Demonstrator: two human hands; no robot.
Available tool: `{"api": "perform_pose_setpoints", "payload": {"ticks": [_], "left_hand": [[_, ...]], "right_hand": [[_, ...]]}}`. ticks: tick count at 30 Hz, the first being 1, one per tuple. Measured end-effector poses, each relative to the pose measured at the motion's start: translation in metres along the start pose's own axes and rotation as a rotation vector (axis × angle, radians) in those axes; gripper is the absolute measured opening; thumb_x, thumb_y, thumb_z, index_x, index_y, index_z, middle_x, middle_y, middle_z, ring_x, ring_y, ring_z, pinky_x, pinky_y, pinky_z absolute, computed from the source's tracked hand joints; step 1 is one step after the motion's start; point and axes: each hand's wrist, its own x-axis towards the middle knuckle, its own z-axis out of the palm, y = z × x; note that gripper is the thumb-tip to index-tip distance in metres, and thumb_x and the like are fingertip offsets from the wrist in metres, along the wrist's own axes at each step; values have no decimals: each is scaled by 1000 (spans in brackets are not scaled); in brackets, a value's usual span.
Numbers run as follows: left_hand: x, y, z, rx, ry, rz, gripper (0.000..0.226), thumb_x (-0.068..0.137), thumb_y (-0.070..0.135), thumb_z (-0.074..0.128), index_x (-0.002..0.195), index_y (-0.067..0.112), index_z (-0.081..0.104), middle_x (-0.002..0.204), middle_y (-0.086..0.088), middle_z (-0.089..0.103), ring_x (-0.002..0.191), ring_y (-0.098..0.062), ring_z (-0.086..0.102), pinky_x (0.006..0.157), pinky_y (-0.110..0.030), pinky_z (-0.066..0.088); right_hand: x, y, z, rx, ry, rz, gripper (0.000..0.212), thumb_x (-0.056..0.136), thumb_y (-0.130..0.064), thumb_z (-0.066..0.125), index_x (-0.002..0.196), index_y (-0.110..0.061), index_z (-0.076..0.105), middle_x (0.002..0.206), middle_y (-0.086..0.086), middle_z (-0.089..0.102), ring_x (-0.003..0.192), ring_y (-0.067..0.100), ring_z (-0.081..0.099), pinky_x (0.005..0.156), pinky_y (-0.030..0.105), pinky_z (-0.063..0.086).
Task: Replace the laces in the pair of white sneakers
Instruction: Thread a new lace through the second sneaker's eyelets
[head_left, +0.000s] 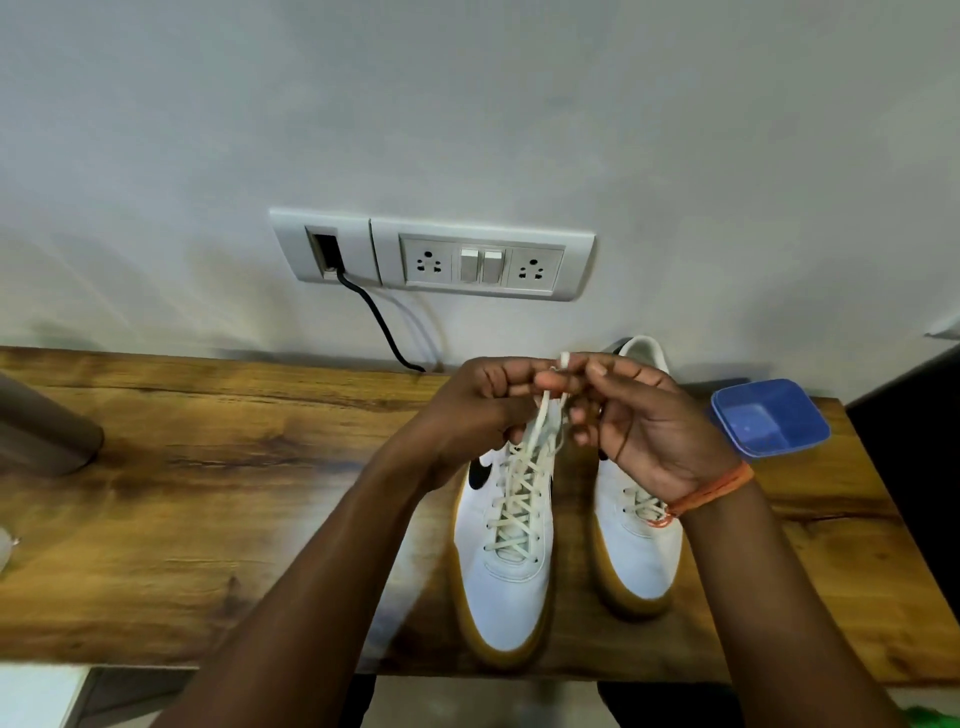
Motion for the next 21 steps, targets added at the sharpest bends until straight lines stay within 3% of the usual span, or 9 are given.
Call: {"api": "perform_pose_setpoints", "payload": {"ticks": [2, 6, 10, 12, 15, 16, 18, 21], "left_hand": [[3, -5, -4, 23, 69, -32, 38, 94, -3, 52, 122, 16, 68, 90, 3, 74, 57, -9, 48, 50, -18, 36], [7, -15, -7, 100, 167, -84, 30, 94, 4, 55, 118, 16, 70, 92, -3, 74, 67, -6, 60, 54, -16, 41], [9, -29, -5, 159, 172, -71, 43, 89, -9, 49, 122, 14, 67, 107, -4, 74, 84, -6, 66, 76, -23, 53], [11, -34, -5, 320, 186, -55, 42, 94, -7, 48, 127, 13, 63, 112, -5, 72, 77, -2, 65, 73, -21, 52], [11, -41, -2, 498, 175, -74, 45, 97, -1, 46, 138, 17, 52, 117, -4, 68, 65, -10, 68, 57, -31, 55], [11, -44, -3, 525, 183, -70, 44, 96, 0, 49, 137, 17, 53, 112, -2, 69, 61, -10, 68, 51, -28, 52], [13, -47, -5, 646, 248, 2, 34, 92, 3, 57, 122, 16, 66, 95, 4, 72, 58, 2, 63, 56, -19, 48], [13, -43, -10, 728, 440, 77, 21, 87, 3, 60, 92, 20, 71, 78, 12, 68, 68, 4, 62, 67, -22, 51]], "right_hand": [[7, 11, 4, -134, 134, -27, 18, 83, -21, 65, 92, -10, 76, 98, 18, 73, 64, 14, 56, 57, 27, 47], [11, 30, 10, -543, 297, -139, 9, 84, -6, 72, 85, -14, 77, 77, 1, 75, 67, 6, 65, 66, 21, 50], [16, 42, 15, -654, 306, -151, 20, 86, 2, 67, 89, -16, 75, 78, -11, 72, 71, -5, 66, 69, 9, 48], [19, 48, 12, -813, 306, -154, 22, 87, 1, 65, 92, -17, 77, 84, -8, 73, 79, -2, 66, 75, 13, 49], [23, 58, 1, -1142, 263, -181, 23, 86, 4, 61, 99, -7, 76, 96, 7, 74, 93, 18, 67, 85, 34, 51], [24, 61, -2, -1189, 261, -194, 20, 86, 3, 60, 97, -4, 75, 97, 10, 74, 94, 24, 66, 86, 40, 51], [25, 66, -4, -1231, 289, -236, 12, 87, -3, 62, 91, -1, 73, 92, 12, 72, 90, 28, 65, 82, 46, 51], [27, 66, -3, -1161, 387, -339, 13, 89, -8, 64, 85, -1, 72, 84, 12, 69, 82, 25, 63, 76, 39, 50]]}}
